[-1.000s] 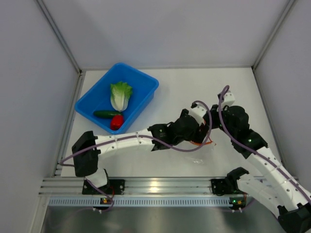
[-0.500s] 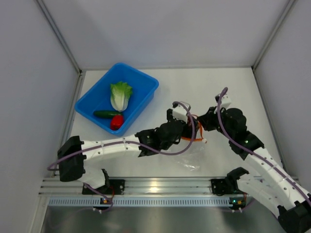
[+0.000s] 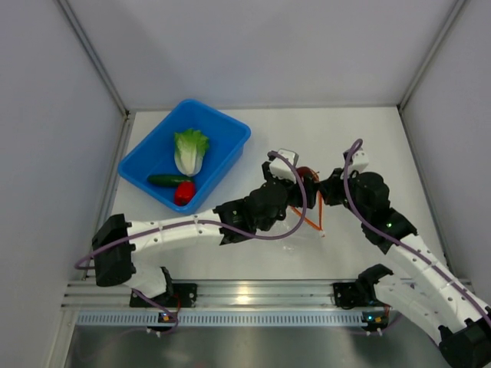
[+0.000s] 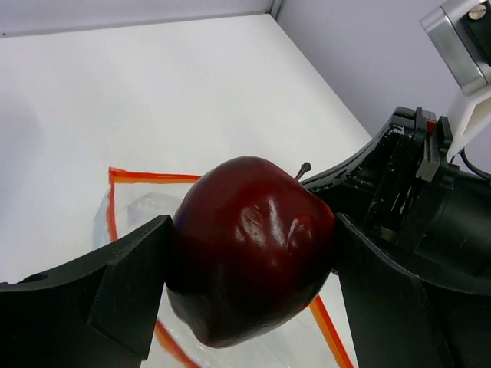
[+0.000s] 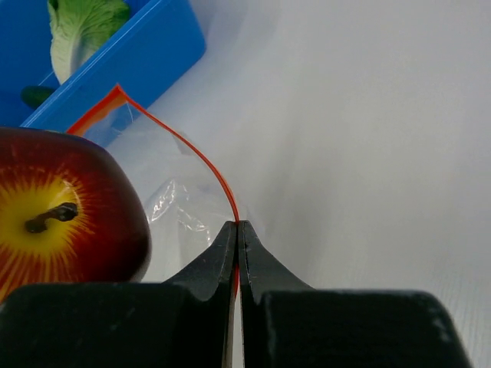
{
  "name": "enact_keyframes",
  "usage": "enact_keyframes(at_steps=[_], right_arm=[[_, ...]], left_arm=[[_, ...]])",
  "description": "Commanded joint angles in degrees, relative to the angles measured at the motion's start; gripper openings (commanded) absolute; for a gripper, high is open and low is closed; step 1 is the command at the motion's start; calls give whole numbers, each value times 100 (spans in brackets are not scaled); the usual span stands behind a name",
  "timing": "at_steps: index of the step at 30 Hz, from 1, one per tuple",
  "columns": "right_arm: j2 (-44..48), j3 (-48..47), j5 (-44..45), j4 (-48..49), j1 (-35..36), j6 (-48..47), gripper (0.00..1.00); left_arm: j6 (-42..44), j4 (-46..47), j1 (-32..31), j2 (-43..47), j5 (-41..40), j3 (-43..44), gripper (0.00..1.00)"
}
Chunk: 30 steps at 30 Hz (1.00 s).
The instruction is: Open the zip-top bag and remove the fake food
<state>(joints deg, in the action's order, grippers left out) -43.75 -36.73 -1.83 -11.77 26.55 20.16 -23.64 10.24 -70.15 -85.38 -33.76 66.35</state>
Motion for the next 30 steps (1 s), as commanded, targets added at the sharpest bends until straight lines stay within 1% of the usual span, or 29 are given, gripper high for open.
enact_keyframes(at_steps=[1, 6, 7, 9, 11, 13, 14, 16, 17, 18, 19, 20, 22, 23, 25, 26, 27, 28, 29, 30], right_arm=[[24, -124, 508, 236, 79, 23, 0], [-99, -176, 700, 141, 70, 40, 0], [-108, -211, 788, 88, 79, 49, 0], [-134, -238, 999, 17, 70, 84, 0], [-90, -273, 1105, -88, 79, 119, 0], [-38, -317, 1149, -185, 70, 128, 0], [6, -326, 1167, -290, 70, 146, 0], [33, -387, 1202, -387, 70, 163, 0], [85, -414, 1219, -501, 79, 163, 0], [103, -431, 1220, -554, 70, 146, 0], [129, -484, 1237, -615, 79, 137, 0], [173, -502, 1263, -677, 70, 120, 0], [208, -572, 1281, -748, 70, 76, 0], [235, -589, 1316, -791, 70, 67, 0], [261, -677, 1325, -888, 70, 14, 0], [261, -712, 1342, -932, 70, 5, 0], [279, -739, 1351, -993, 70, -30, 0], [305, -800, 1378, -1046, 70, -30, 0], [305, -844, 1395, -1090, 61, -47, 0], [323, -923, 1404, -1195, 70, -74, 0]], left_arm=[[79, 417, 19, 92, -421, 221, 0], [306, 400, 19, 312, -781, 194, 0], [359, 356, 19, 355, -973, 194, 0], [351, 129, 71, 470, -1106, 247, 0], [264, -344, 211, 575, -941, 309, 0], [36, -627, 580, 707, -756, 256, 0], [-35, -820, 895, 864, -642, 212, 0], [-211, -1006, 1239, 1041, -545, 37, 0], [-290, -1233, 1641, 1189, -396, 10, 0], [-404, -1531, 1871, 1269, -325, -25, 0], [-448, -1629, 2065, 1339, -281, -86, 0], [-466, -1717, 2423, 1505, -237, -130, 0], [-440, -1946, 2733, 1647, -184, -201, 0], [-414, -2034, 3013, 1735, -210, -218, 0], [-405, -2358, 3296, 1841, -184, -219, 0], [-396, -2447, 3637, 1867, -123, -236, 0], [-448, -2526, 3831, 1911, -70, -262, 0], [-457, -2570, 4016, 1990, 235, -306, 0], [-475, -2623, 4409, 2025, 342, -376, 0], [-536, -2667, 4596, 2052, 509, -403, 0]])
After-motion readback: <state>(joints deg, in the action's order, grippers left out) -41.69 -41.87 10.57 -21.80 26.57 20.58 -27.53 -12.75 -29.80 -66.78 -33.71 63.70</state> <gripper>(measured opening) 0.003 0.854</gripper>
